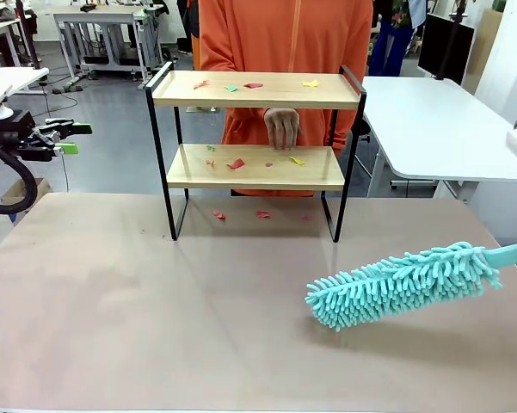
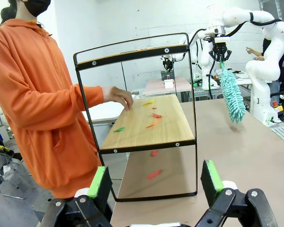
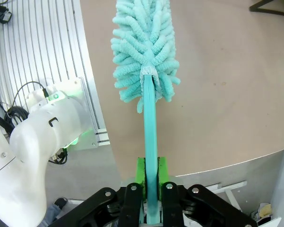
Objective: Clean the shelf.
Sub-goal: Clean the specific section of the Shelf indicated by the human with the Duster.
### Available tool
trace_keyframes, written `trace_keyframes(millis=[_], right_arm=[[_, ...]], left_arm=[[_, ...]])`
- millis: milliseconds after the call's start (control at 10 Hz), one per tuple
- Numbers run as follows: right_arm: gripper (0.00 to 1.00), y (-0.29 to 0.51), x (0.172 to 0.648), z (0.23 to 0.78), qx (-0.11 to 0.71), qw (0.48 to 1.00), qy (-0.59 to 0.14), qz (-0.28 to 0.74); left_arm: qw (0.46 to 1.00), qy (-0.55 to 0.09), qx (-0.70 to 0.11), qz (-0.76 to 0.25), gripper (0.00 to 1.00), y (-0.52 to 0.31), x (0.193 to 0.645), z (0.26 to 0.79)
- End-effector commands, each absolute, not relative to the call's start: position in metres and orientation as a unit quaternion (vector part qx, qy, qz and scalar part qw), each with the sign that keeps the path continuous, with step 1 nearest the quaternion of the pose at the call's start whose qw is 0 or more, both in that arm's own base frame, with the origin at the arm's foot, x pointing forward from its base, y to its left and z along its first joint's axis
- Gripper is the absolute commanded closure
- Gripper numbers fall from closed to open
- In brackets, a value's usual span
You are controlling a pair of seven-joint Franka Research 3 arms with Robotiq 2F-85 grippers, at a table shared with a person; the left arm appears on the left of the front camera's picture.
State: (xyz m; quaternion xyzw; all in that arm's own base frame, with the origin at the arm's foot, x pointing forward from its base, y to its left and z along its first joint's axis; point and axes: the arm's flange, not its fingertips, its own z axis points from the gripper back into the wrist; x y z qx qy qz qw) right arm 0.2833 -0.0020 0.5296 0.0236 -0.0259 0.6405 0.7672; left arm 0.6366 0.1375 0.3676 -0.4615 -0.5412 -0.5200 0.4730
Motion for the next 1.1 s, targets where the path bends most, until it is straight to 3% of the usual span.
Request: trace_keyframes(millis=[0, 400, 1000], right_arm=[[0.87, -0.005, 0.282, 0.53, 0.023, 0.769, -0.029, 0.638], [0.87, 0.06, 0.307, 0.566, 0.037, 0.803, -0.075, 0.59], [0.87, 0.204, 0.301, 0.609, 0.147, 0.903, -0.108, 0.388]], left_arm=[[0.474, -0.538, -0.455, -0.529, 0.0, 0.136, 0.634, 0.369], [0.474, -0.538, -0.455, -0.529, 0.0, 0.136, 0.634, 0.369], [0.474, -0.538, -0.455, -0.529, 0.0, 0.136, 0.634, 0.369]])
